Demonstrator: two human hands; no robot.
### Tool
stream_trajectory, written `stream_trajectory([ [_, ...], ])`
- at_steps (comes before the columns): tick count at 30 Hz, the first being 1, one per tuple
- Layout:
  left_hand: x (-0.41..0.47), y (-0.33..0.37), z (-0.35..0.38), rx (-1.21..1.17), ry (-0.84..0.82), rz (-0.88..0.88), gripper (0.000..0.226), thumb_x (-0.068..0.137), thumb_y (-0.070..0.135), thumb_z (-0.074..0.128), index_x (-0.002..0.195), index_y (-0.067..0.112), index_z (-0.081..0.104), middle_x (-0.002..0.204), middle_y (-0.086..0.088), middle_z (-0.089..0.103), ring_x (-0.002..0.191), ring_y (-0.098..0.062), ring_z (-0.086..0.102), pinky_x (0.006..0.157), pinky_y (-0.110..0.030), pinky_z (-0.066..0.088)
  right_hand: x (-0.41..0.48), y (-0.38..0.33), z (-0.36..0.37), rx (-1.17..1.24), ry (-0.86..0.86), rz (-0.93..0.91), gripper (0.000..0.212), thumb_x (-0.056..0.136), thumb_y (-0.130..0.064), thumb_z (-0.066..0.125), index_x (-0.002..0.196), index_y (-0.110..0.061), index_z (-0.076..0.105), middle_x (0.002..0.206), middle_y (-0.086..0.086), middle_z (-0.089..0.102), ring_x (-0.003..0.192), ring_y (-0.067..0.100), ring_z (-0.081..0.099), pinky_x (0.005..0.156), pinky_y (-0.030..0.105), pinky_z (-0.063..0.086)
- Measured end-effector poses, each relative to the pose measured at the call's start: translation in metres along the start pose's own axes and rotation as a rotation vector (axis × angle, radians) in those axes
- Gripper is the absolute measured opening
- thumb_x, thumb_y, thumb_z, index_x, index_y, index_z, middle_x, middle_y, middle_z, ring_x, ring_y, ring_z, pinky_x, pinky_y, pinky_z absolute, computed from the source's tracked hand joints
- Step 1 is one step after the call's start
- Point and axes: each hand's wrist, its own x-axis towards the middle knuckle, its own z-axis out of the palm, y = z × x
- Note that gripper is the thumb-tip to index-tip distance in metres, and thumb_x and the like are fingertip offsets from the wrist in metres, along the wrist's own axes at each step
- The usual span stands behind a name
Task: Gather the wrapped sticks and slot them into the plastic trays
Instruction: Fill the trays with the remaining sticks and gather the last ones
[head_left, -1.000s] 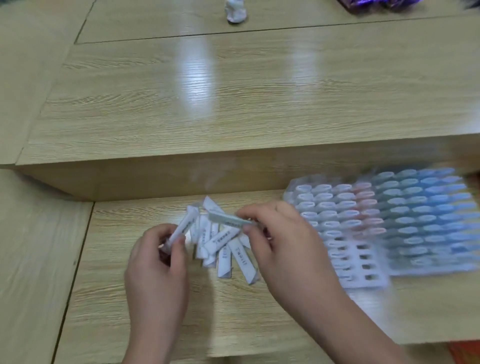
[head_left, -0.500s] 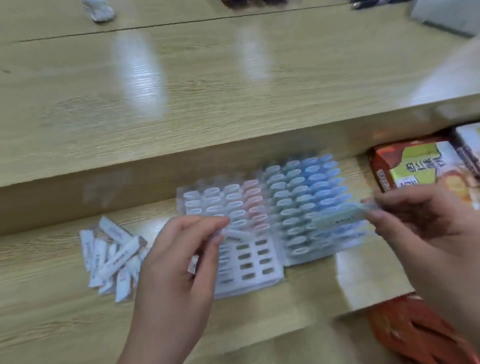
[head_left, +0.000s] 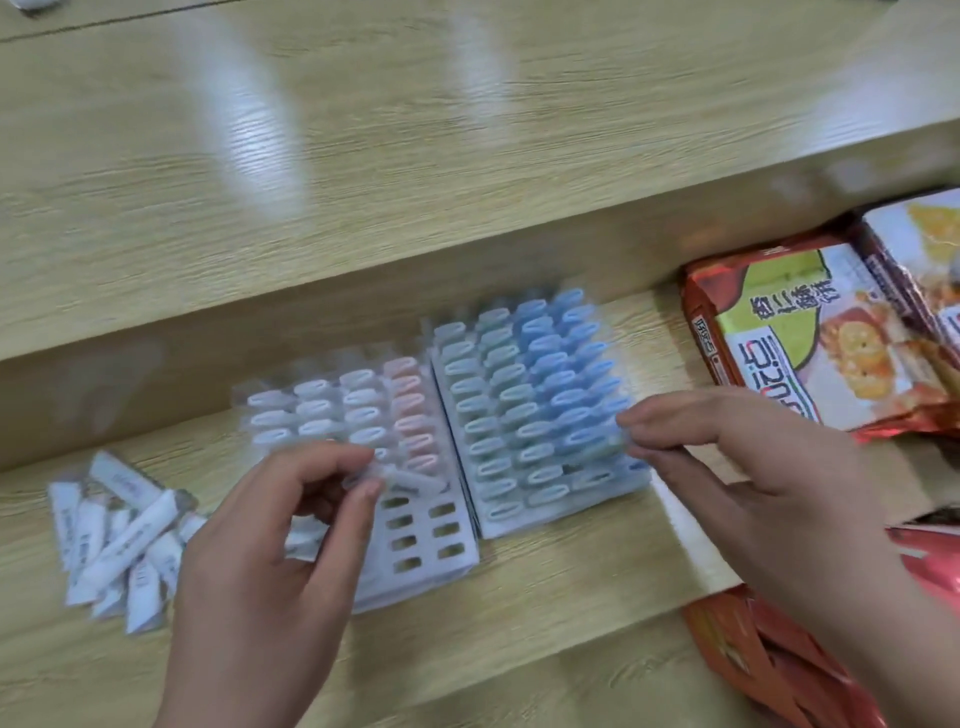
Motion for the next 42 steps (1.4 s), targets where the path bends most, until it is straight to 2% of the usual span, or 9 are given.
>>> stream_trajectory([
  [3, -0.002, 0.000, 0.002, 0.029, 0.001, -0.003, 0.017, 0.089, 0.043, 0.064, 0.105, 0.047, 0.061, 0.098, 0.024, 0.064, 0.086, -0.002, 0.064, 0.059, -0.018, 0.053, 0.000, 0.009, 0.007, -0.003, -0.077, -0.048, 0.010, 0.086, -0.016, 0.069, 0.089, -0.009, 0.075, 0.099, -0.007, 0.073, 0.095, 0.009, 0.070, 0.082, 0.032, 0.055],
  [7, -0.004, 0.003, 0.004, 0.043, -0.007, 0.007, 0.017, 0.087, 0.037, 0.067, 0.101, 0.046, 0.060, 0.089, 0.019, 0.060, 0.079, -0.008, 0.059, 0.062, -0.005, 0.045, -0.003, 0.018, 0.013, -0.040, -0.104, -0.123, 0.008, 0.086, -0.011, 0.071, 0.089, -0.008, 0.077, 0.100, -0.004, 0.074, 0.092, 0.014, 0.070, 0.080, 0.033, 0.055],
  [12, -0.006, 0.003, 0.006, 0.043, -0.013, 0.018, 0.014, 0.088, 0.039, 0.063, 0.100, 0.046, 0.062, 0.097, 0.024, 0.063, 0.083, -0.004, 0.061, 0.063, -0.018, 0.050, -0.004, 0.020, 0.018, -0.157, -0.138, -0.241, 0.011, 0.082, 0.000, 0.073, 0.088, -0.007, 0.078, 0.101, 0.002, 0.074, 0.087, 0.027, 0.069, 0.073, 0.038, 0.054],
  [18, -0.007, 0.002, 0.001, 0.038, 0.005, 0.013, 0.013, 0.088, 0.038, 0.064, 0.100, 0.043, 0.062, 0.101, 0.027, 0.064, 0.085, -0.003, 0.060, 0.061, -0.022, 0.051, 0.003, 0.007, 0.009, -0.293, -0.200, -0.231, 0.038, 0.079, 0.005, 0.051, 0.097, -0.013, 0.079, 0.105, 0.012, 0.066, 0.092, 0.034, 0.059, 0.074, 0.045, 0.050],
  [24, -0.008, 0.004, -0.011, 0.025, 0.031, -0.005, 0.015, 0.086, 0.038, 0.065, 0.099, 0.045, 0.061, 0.091, 0.027, 0.061, 0.083, 0.001, 0.059, 0.073, -0.007, 0.042, 0.013, -0.042, 0.043, 0.001, -0.203, -0.163, 0.022, 0.091, -0.016, 0.064, 0.112, -0.019, 0.071, 0.108, -0.011, 0.067, 0.098, 0.016, 0.062, 0.090, 0.025, 0.043],
  [29, -0.007, 0.003, -0.019, -0.009, 0.051, -0.007, 0.010, 0.085, 0.038, 0.068, 0.093, 0.041, 0.063, 0.093, 0.020, 0.066, 0.081, -0.004, 0.062, 0.070, -0.013, 0.046, 0.035, -0.075, 0.083, 0.065, -0.333, -0.155, 0.031, 0.091, -0.042, 0.061, 0.118, -0.029, 0.066, 0.104, -0.020, 0.066, 0.095, 0.001, 0.059, 0.081, 0.014, 0.043],
  [33, -0.009, 0.001, -0.024, -0.100, 0.098, -0.069, 0.009, 0.085, 0.033, 0.070, 0.091, 0.038, 0.066, 0.091, 0.019, 0.070, 0.081, -0.007, 0.066, 0.072, -0.011, 0.046, 0.043, -0.086, 0.094, 0.177, -0.308, -0.159, 0.024, 0.089, -0.039, 0.064, 0.111, -0.029, 0.068, 0.093, -0.028, 0.057, 0.084, -0.013, 0.055, 0.074, 0.014, 0.047],
  [37, -0.015, 0.000, -0.026, -0.209, 0.136, -0.161, 0.007, 0.084, 0.030, 0.071, 0.088, 0.036, 0.069, 0.088, 0.017, 0.072, 0.079, -0.011, 0.066, 0.070, -0.009, 0.046, 0.044, -0.089, 0.101, 0.200, -0.300, -0.195, 0.016, 0.088, -0.025, 0.071, 0.104, -0.024, 0.072, 0.096, -0.017, 0.069, 0.083, -0.003, 0.063, 0.067, 0.026, 0.054],
  [42, -0.022, -0.016, -0.038, -0.197, 0.178, -0.230, 0.011, 0.089, 0.032, 0.066, 0.097, 0.038, 0.071, 0.095, 0.019, 0.073, 0.082, -0.012, 0.067, 0.069, -0.011, 0.049, 0.039, -0.084, 0.100, 0.229, -0.253, -0.053, 0.020, 0.080, -0.024, 0.073, 0.094, -0.033, 0.063, 0.087, -0.018, 0.065, 0.076, 0.002, 0.064, 0.066, 0.023, 0.051],
])
